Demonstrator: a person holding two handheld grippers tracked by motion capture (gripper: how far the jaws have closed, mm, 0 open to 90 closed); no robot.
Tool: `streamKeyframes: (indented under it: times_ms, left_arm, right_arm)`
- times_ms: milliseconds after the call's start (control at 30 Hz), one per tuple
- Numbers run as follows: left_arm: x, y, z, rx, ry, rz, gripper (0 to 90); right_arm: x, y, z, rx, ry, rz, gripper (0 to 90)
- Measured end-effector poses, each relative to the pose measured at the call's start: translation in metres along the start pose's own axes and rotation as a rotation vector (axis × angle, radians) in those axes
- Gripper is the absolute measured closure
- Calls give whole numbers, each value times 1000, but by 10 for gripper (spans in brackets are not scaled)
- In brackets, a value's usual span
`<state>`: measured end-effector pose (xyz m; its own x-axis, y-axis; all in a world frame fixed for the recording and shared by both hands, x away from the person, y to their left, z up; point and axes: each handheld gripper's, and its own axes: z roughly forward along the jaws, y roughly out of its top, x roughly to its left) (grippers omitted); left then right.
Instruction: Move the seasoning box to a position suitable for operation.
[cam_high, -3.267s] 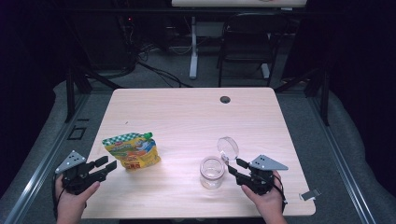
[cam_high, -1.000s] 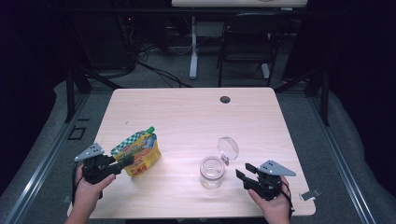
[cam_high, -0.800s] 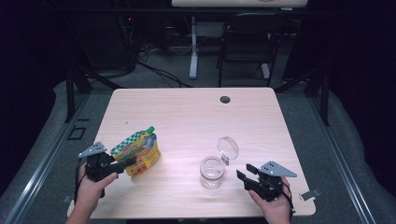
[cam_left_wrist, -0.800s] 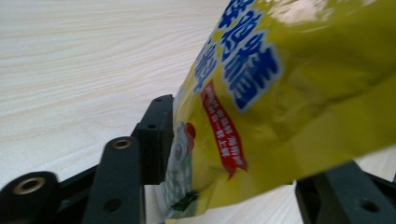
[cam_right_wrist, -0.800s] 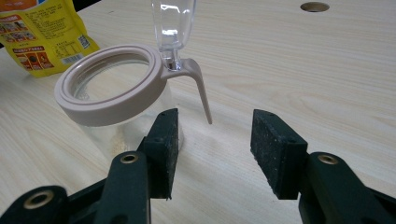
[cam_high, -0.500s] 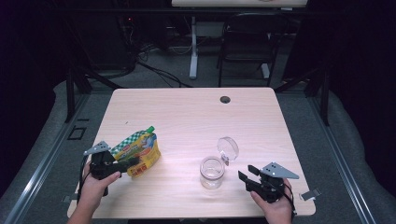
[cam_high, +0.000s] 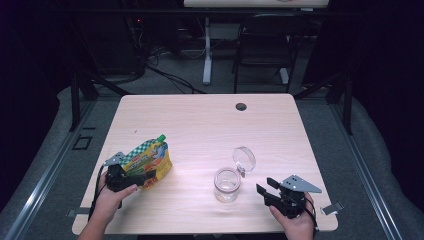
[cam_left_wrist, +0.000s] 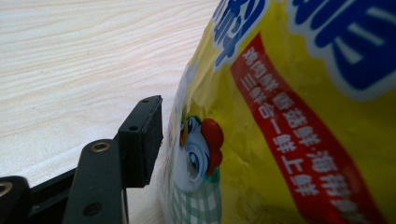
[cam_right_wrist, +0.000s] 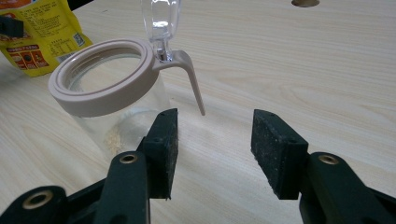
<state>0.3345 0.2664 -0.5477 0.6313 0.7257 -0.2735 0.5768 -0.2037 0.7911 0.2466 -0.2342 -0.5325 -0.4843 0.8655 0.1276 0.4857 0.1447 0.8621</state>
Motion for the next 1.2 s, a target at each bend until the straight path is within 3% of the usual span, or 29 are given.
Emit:
streamKeyframes:
  times_ms: [367, 700, 1200]
  left_arm:
    - [7, -6, 5, 8, -36, -27, 401]
    - [10, -10, 11, 46, -32, -40, 390]
    - [11, -16, 14, 26, -18, -33, 458]
  right_arm:
    - [2, 0, 2, 5, 6, -6, 509]
    - [1, 0, 2, 2, 6, -3, 508]
    - [0, 0, 1, 0, 3, 3, 507]
